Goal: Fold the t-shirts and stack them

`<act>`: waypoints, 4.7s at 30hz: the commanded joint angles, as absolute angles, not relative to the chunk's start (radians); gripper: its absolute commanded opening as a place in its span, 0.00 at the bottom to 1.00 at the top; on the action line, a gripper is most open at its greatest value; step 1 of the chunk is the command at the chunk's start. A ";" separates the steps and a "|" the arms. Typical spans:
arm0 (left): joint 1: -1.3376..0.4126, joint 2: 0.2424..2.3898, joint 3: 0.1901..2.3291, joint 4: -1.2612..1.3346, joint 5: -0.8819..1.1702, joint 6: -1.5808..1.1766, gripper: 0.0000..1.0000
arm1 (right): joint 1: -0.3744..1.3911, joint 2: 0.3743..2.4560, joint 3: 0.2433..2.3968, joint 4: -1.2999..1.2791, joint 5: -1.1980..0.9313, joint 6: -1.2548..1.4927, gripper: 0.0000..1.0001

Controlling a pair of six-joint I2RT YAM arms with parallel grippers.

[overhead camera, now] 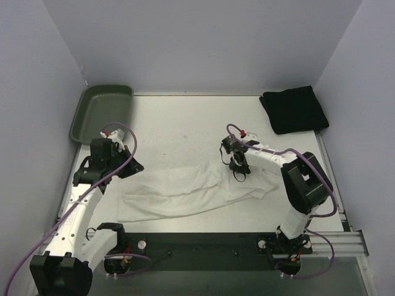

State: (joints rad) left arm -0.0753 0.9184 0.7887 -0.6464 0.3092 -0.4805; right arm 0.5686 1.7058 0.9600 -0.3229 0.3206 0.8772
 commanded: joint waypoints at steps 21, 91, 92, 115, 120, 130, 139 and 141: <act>-0.058 0.950 0.836 -0.653 0.242 -0.457 0.00 | 0.405 2.500 2.058 -0.433 -0.316 0.813 0.00; -0.635 1.066 0.456 -0.572 -0.046 -1.017 0.98 | 0.506 1.101 0.828 0.140 -0.318 0.584 1.00; -0.650 1.087 0.448 -0.543 -0.048 -1.028 0.97 | 0.506 1.098 0.827 0.137 -0.316 0.583 1.00; -1.249 1.951 1.087 -0.218 0.000 -1.163 0.97 | 0.405 0.959 0.824 -0.072 -0.267 0.548 1.00; -1.252 1.916 1.088 -0.227 0.000 -1.147 0.98 | 0.388 0.948 0.830 -0.107 -0.259 0.532 1.00; -1.316 1.671 1.212 -0.359 0.008 -1.052 0.97 | 0.380 0.998 0.865 -0.101 -0.224 0.525 1.00; -1.313 1.309 1.246 -0.570 -0.136 -1.012 0.98 | 0.390 1.098 0.854 -0.104 -0.225 0.545 1.00; -1.296 1.246 1.227 -0.612 -0.188 -1.011 0.97 | 0.425 1.115 0.847 -0.109 -0.238 0.561 0.99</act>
State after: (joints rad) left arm -1.3190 1.3727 1.2266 -0.4599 -0.0662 -1.0382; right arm 0.3866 1.0863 0.8356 -0.1169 -0.2359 0.5430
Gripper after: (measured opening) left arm 0.974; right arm 0.998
